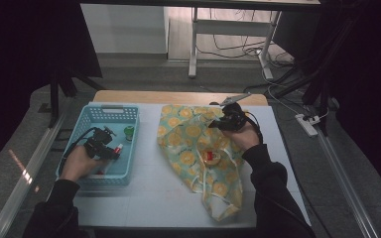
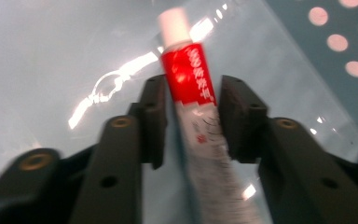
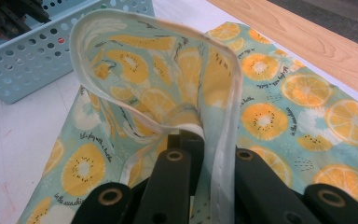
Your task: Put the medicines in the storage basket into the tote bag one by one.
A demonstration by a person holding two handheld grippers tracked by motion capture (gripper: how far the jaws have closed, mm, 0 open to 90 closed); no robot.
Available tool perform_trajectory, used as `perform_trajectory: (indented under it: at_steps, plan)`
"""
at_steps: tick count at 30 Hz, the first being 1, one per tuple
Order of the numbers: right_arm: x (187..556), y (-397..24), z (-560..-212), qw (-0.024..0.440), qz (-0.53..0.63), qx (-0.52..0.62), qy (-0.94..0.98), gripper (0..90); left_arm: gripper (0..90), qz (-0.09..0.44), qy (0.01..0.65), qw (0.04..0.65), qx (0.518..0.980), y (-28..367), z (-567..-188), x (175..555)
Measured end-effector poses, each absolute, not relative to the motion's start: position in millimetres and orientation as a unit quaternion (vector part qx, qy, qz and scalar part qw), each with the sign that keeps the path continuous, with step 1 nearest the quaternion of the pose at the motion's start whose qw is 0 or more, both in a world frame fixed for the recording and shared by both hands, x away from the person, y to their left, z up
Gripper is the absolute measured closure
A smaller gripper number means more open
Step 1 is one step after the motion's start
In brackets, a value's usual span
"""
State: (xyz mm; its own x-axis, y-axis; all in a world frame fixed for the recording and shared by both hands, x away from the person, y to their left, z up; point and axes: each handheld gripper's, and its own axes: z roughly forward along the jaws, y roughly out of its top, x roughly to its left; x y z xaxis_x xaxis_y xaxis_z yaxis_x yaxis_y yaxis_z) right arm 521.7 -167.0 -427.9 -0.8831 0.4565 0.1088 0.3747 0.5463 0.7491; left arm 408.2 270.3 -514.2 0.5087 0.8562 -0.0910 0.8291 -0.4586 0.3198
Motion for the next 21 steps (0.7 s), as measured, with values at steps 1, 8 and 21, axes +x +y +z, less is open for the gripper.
perform_trajectory:
  at_steps: [1, 8, 21]
  plan:
    - [521.6, -166.9, -427.7, 0.049, 0.413, 0.237, 0.878, 90.0, 69.6, 0.040, 0.494, 0.163, 0.853, 270.8, -514.0, 408.2]
    - [521.5, -167.2, -427.7, 0.050, 0.414, 0.237, 0.878, 90.0, 71.3, 0.035, 0.497, 0.166, 0.851, 272.3, -513.6, 409.1]
    - [521.8, -167.5, -426.9, 0.050, 0.416, 0.239, 0.876, 90.0, 71.9, 0.030, 0.527, 0.215, 0.821, 282.0, -500.2, 413.7]
